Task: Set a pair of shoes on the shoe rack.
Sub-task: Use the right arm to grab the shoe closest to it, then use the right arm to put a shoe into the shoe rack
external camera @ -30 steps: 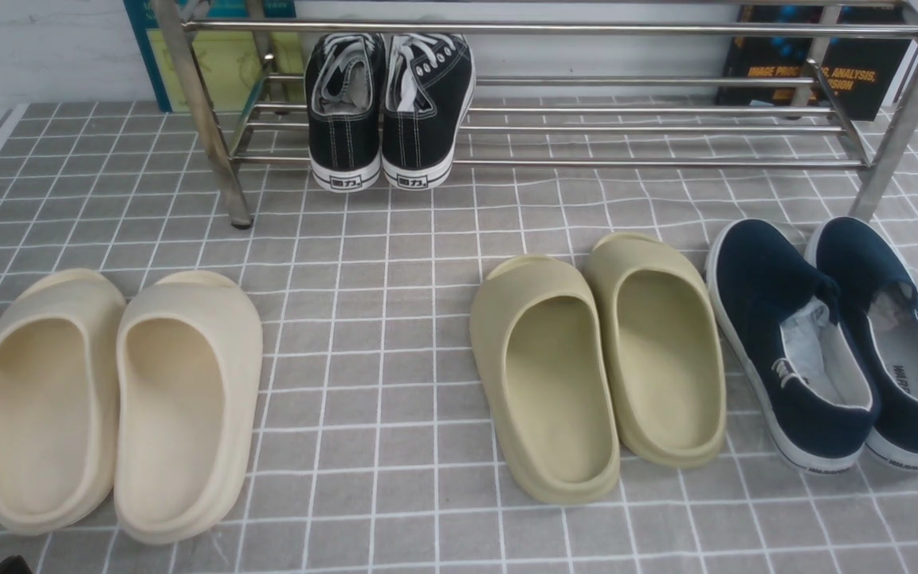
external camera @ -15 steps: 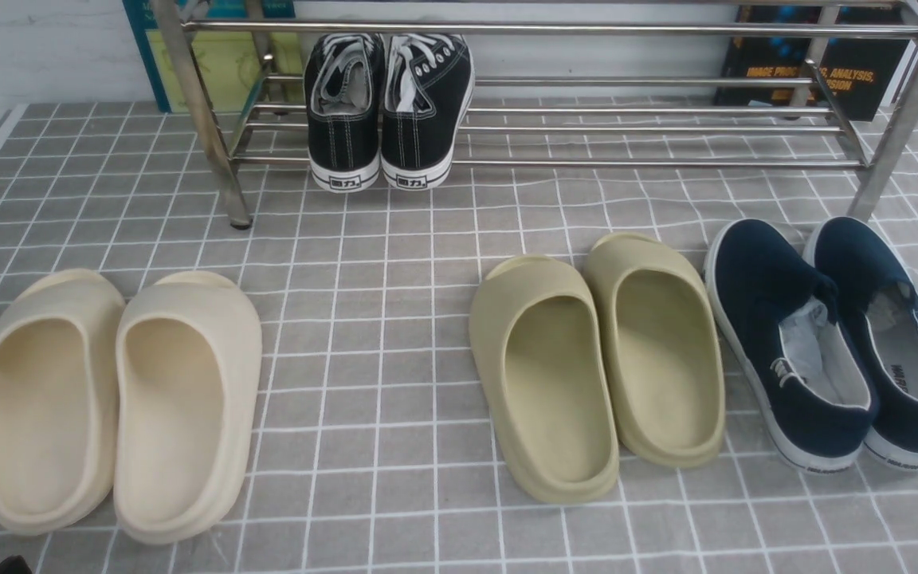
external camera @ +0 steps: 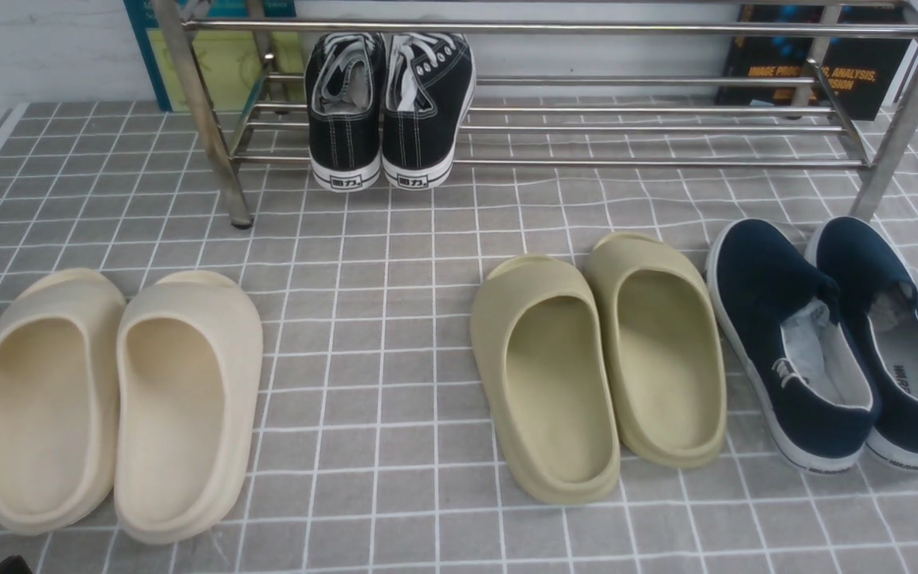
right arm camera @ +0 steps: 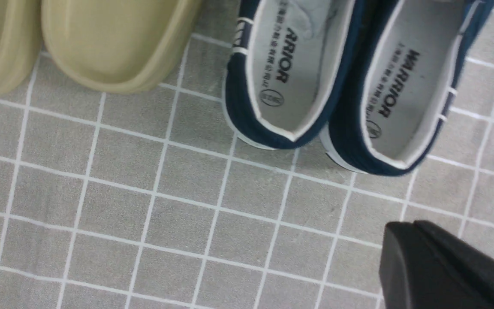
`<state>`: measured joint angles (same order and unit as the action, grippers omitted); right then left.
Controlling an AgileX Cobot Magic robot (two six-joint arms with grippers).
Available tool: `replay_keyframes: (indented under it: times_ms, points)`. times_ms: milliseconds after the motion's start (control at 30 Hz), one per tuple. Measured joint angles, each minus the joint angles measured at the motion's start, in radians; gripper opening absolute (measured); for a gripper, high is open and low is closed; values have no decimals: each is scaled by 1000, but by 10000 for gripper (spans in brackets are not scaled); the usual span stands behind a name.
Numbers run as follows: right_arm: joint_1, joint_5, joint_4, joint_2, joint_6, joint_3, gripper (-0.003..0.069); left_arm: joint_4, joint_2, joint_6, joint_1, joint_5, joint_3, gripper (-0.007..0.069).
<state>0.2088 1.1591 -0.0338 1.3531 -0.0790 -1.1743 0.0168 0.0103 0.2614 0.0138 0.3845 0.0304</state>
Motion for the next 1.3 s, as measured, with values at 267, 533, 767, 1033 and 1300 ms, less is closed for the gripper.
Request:
replay_keyframes:
  times_ms: [267, 533, 767, 1033, 1300]
  points:
    - [99, -119, 34, 208, 32, -9, 185, 0, 0, 0, 0, 0, 0, 112]
    - [99, -177, 34, 365, 67, -9, 416, 0, 0, 0, 0, 0, 0, 112]
    - [99, -191, 14, 439, 67, -10, 230, 0, 0, 0, 0, 0, 0, 112]
    - [100, -149, -24, 401, 89, -13, 44, 0, 0, 0, 0, 0, 0, 112]
    - [100, 1, -22, 244, 66, -159, 46, 0, 0, 0, 0, 0, 0, 112]
